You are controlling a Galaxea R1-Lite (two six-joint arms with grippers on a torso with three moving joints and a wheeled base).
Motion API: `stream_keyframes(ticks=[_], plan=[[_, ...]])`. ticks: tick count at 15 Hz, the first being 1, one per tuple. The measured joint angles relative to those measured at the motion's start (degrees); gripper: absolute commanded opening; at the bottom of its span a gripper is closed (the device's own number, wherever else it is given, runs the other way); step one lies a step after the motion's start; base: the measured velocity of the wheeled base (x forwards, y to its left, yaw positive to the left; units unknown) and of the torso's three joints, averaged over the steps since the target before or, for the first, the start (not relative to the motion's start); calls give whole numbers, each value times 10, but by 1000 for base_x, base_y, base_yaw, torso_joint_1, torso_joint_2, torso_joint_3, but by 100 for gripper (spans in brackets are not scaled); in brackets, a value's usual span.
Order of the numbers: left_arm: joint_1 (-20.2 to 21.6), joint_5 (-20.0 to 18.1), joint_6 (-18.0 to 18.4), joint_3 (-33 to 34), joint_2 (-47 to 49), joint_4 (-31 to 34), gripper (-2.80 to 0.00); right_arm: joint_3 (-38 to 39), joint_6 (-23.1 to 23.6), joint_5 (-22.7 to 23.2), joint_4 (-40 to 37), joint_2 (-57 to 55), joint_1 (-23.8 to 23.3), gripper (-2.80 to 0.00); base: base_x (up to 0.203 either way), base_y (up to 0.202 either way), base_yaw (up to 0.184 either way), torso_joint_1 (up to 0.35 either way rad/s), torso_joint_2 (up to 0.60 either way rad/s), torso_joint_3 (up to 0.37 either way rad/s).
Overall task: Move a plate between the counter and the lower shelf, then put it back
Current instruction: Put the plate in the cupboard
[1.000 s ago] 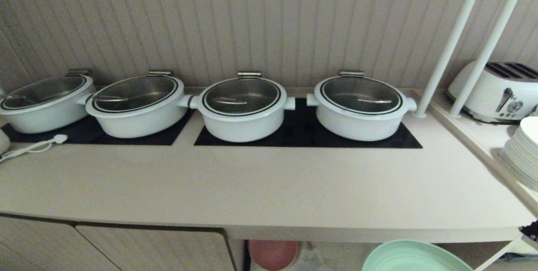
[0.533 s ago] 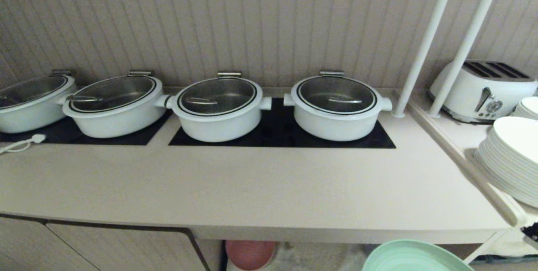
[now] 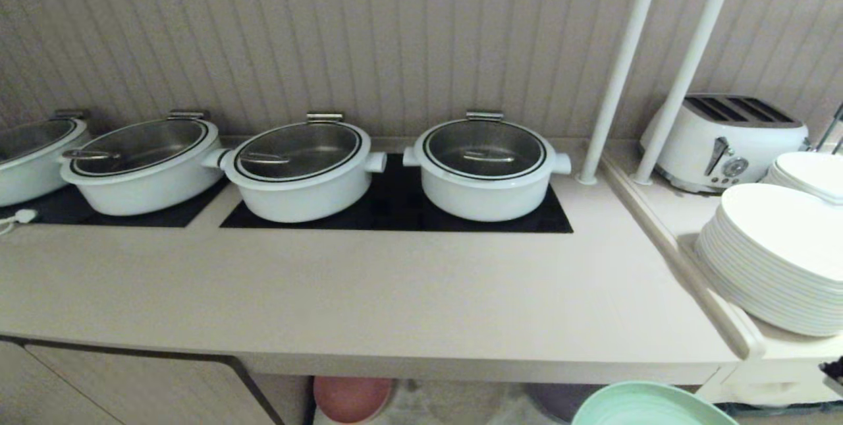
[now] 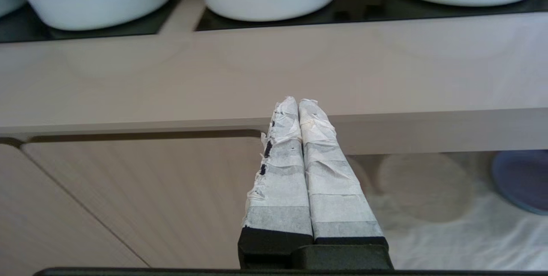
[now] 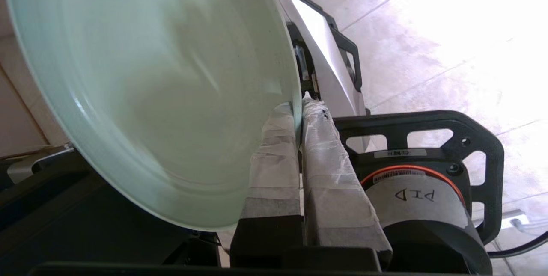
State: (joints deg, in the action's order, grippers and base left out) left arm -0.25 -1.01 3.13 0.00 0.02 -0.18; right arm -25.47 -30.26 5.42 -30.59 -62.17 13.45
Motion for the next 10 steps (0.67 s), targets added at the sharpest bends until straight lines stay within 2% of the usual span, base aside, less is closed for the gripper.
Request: stream_keyframes(ticks=[4,10], plan=[[0,-1,0,0,0,0,-280,7,-1,0,0,8,0,-280,0,-149,0,3,3,3],[0,0,0,0,0,0,-280,9,-1,0,0,11,0,-280,0,0,0,0,0,0]])
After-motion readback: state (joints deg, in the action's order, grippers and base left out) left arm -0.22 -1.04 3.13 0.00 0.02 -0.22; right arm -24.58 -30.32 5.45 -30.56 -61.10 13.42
